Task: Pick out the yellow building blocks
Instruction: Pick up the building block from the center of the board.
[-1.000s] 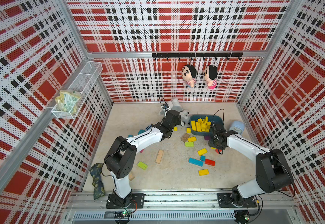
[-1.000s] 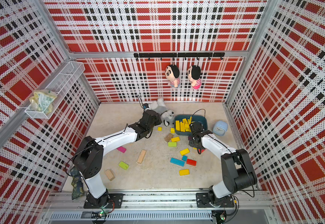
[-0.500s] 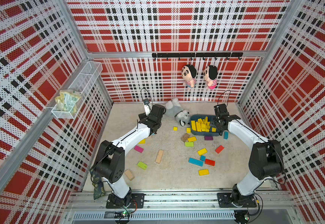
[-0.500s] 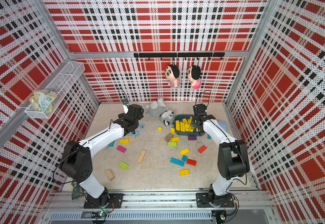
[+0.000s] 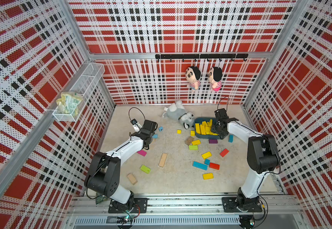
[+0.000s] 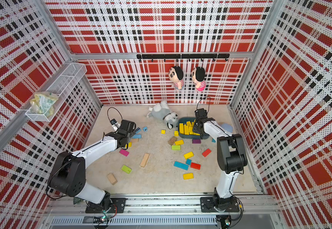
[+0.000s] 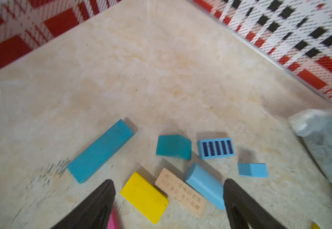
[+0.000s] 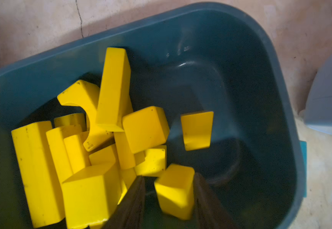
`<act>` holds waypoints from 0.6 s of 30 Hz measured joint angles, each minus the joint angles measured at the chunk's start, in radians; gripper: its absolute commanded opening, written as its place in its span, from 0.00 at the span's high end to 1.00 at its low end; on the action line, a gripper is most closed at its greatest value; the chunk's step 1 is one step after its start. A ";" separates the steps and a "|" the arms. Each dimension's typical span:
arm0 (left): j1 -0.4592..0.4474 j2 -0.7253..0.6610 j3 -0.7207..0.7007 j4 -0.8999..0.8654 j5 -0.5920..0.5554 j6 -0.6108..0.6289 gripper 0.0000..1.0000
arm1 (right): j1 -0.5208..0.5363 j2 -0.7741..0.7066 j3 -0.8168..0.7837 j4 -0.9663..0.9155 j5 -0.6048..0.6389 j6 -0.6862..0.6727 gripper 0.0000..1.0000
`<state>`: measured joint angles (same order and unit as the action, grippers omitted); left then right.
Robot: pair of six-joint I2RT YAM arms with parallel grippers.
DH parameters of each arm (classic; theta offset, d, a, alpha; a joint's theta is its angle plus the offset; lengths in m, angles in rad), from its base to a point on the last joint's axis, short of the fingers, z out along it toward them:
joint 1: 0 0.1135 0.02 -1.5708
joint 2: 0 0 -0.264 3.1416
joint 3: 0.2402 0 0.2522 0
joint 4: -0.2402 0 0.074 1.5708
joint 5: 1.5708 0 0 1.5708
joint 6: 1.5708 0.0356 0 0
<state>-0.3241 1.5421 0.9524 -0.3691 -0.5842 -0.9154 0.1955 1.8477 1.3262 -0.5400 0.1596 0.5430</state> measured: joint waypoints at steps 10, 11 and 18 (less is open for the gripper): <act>0.121 0.003 -0.012 -0.066 0.132 -0.222 0.27 | -0.002 -0.023 0.002 -0.001 0.018 0.016 0.51; 0.130 0.006 -0.011 -0.072 0.144 -0.245 0.28 | -0.002 -0.035 0.002 -0.001 0.019 0.020 0.51; 0.149 0.087 0.048 -0.132 0.226 -0.366 0.31 | -0.002 -0.109 -0.010 0.000 0.038 0.035 0.54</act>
<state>-0.1749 1.6287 1.0004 -0.5011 -0.3580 -1.2816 0.1940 1.7382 1.3163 -0.5404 0.1974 0.5777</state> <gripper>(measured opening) 0.691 0.466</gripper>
